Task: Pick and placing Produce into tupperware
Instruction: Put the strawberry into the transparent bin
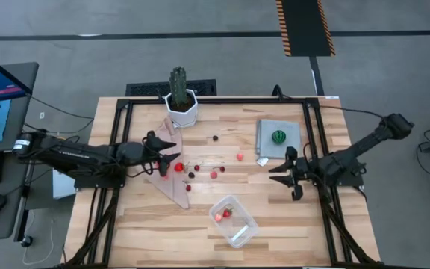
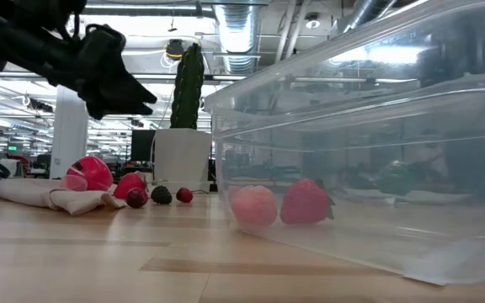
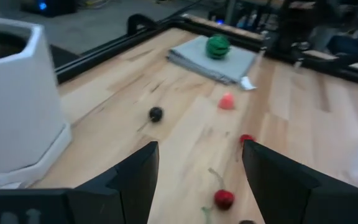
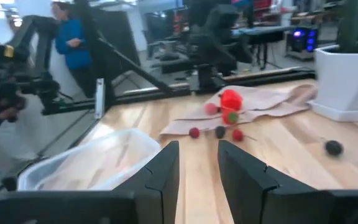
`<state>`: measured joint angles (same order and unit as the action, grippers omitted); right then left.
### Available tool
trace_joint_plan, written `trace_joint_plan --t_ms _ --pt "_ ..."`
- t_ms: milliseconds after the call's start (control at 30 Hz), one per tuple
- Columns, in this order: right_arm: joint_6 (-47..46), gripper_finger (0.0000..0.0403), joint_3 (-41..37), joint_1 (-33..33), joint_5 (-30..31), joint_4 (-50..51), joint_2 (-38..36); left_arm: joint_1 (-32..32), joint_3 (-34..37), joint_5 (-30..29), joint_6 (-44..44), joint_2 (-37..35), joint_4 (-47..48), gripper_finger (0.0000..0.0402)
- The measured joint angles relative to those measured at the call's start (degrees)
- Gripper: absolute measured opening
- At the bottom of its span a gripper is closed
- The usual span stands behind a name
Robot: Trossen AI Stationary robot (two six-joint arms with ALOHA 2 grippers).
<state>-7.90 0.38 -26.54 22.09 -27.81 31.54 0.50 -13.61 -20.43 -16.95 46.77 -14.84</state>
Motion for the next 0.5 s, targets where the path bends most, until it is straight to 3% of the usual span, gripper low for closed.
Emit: trace_joint_plan --t_ms 133,500 --pt "4.0 0.0133 0.0 4.8 -5.9 0.1 -1.3 3.2 -0.1 1.0 0.0 2.5 -0.4 0.0222" --pt "3.4 0.0133 0.0 12.7 -6.0 3.5 -1.2 8.5 -8.6 9.5 1.8 17.2 2.4 0.0222"
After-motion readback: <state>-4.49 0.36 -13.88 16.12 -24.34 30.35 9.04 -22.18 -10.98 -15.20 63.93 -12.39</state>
